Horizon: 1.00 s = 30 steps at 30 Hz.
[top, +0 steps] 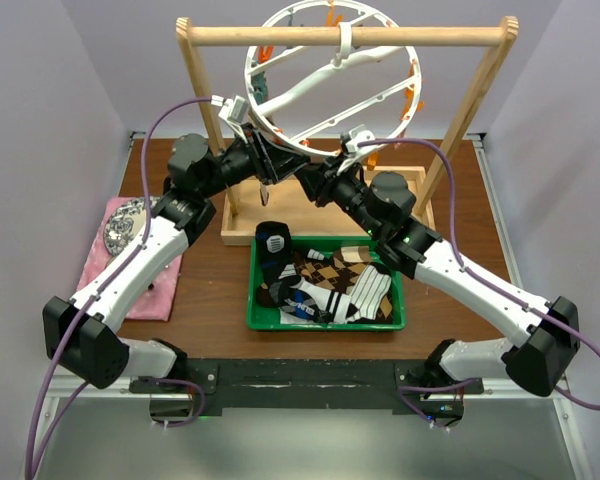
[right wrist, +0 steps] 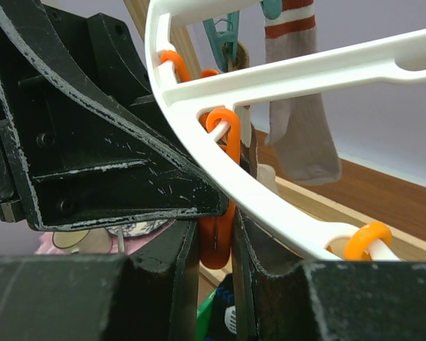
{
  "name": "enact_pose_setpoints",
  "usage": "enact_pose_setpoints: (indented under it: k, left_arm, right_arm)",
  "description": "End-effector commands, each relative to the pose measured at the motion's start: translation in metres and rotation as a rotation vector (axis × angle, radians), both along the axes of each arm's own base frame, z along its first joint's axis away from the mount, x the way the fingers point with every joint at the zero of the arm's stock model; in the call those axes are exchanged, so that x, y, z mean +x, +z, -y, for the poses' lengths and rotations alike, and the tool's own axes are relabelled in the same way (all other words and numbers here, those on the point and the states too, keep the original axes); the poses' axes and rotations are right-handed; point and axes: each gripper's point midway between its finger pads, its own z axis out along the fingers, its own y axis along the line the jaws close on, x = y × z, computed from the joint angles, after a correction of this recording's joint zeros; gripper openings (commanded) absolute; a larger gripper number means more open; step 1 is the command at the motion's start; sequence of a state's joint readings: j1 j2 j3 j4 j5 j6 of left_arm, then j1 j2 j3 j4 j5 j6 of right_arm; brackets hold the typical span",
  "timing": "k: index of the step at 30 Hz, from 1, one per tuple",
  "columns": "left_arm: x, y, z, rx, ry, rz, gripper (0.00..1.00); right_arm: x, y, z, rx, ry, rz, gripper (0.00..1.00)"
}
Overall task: Clip the socks to the hanger
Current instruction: Open the clamp at the hanger.
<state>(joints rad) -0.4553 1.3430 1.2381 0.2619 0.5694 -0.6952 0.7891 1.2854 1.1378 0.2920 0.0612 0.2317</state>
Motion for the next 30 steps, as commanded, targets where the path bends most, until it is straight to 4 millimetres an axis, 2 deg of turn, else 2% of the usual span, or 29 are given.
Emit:
enact_pose_setpoints:
  k: [1, 2, 8, 10, 11, 12, 14, 17, 25, 30]
  left_arm:
    - [0.005, 0.03, -0.003, -0.052, 0.041, 0.058, 0.04]
    - [0.005, 0.03, -0.003, -0.051, 0.043, 0.058, 0.0]
    - [0.004, 0.028, -0.008, -0.027, 0.059, 0.067, 0.0]
    - [0.004, 0.029, -0.011, -0.017, 0.072, 0.079, 0.0]
    - [0.004, 0.028, -0.013, -0.011, 0.079, 0.081, 0.0]
    - [0.003, 0.028, -0.014, -0.003, 0.087, 0.086, 0.0]
    - [0.004, 0.026, -0.016, 0.004, 0.097, 0.081, 0.0]
    - [0.004, 0.025, -0.017, 0.009, 0.1, 0.084, 0.0]
    - [0.002, 0.028, -0.018, 0.007, 0.104, 0.079, 0.0]
    - [0.0, 0.03, -0.018, -0.005, 0.1, 0.077, 0.0]
  right_arm:
    - [-0.014, 0.01, -0.006, 0.03, 0.059, 0.031, 0.28]
    - [-0.015, 0.008, -0.005, 0.027, 0.056, 0.029, 0.32]
    - [-0.017, 0.003, 0.012, 0.0, 0.005, 0.02, 0.47]
    - [-0.023, 0.009, 0.024, -0.005, -0.013, 0.038, 0.47]
    - [-0.024, 0.002, 0.029, -0.022, -0.03, 0.025, 0.47]
    - [-0.029, 0.009, 0.038, -0.008, -0.042, 0.038, 0.47]
    - [-0.031, 0.001, 0.045, -0.015, -0.061, 0.029, 0.47]
    - [-0.031, 0.001, 0.051, -0.006, -0.074, 0.033, 0.47]
    - [-0.027, 0.018, 0.024, 0.061, 0.018, 0.048, 0.4]
    - [-0.021, 0.023, 0.007, 0.108, 0.061, 0.035, 0.4]
